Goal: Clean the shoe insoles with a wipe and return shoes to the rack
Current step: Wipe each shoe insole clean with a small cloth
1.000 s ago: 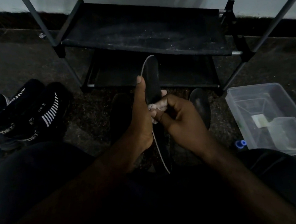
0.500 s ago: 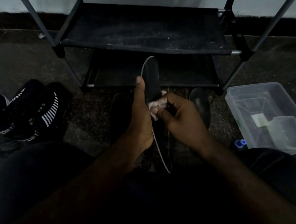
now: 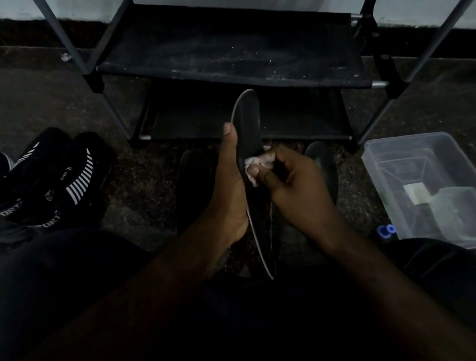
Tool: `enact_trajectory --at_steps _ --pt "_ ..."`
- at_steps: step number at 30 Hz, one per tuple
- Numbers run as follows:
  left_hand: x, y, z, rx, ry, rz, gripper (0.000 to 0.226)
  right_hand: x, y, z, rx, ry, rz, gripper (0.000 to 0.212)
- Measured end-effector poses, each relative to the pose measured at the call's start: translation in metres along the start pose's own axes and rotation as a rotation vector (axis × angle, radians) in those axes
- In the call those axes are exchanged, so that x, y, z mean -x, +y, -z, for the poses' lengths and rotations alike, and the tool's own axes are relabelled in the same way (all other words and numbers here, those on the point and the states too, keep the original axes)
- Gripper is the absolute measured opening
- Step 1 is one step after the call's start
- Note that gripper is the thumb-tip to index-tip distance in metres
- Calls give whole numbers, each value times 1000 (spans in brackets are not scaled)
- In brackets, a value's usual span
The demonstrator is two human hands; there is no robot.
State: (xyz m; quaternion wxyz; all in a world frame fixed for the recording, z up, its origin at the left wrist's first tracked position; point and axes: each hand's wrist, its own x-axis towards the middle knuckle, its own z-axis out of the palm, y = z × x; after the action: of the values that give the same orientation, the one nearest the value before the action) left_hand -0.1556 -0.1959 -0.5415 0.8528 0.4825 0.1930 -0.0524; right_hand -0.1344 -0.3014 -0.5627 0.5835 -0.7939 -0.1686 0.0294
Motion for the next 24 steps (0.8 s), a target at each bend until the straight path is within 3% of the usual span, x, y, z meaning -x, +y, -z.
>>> enact_trajectory --at_steps 4,8,11,17,21,24 --pt "1 -1 -2 22 -28 -15 74 -5 2 2 127 105 -42 7" --pt "-1 -1 2 -13 40 -3 72 3 -6 -5 -21 -6 30 5" --pt "0 2 2 -8 -26 13 75 5 -11 -2 -28 -66 66 5" --pt "3 0 -4 15 -52 3 78 -7 2 5 92 130 -60 8" --pt "0 3 3 16 34 51 73 3 -12 -1 -106 -44 34 3" --pt "1 5 3 31 37 54 71 5 -13 -2 -101 -83 73 4"
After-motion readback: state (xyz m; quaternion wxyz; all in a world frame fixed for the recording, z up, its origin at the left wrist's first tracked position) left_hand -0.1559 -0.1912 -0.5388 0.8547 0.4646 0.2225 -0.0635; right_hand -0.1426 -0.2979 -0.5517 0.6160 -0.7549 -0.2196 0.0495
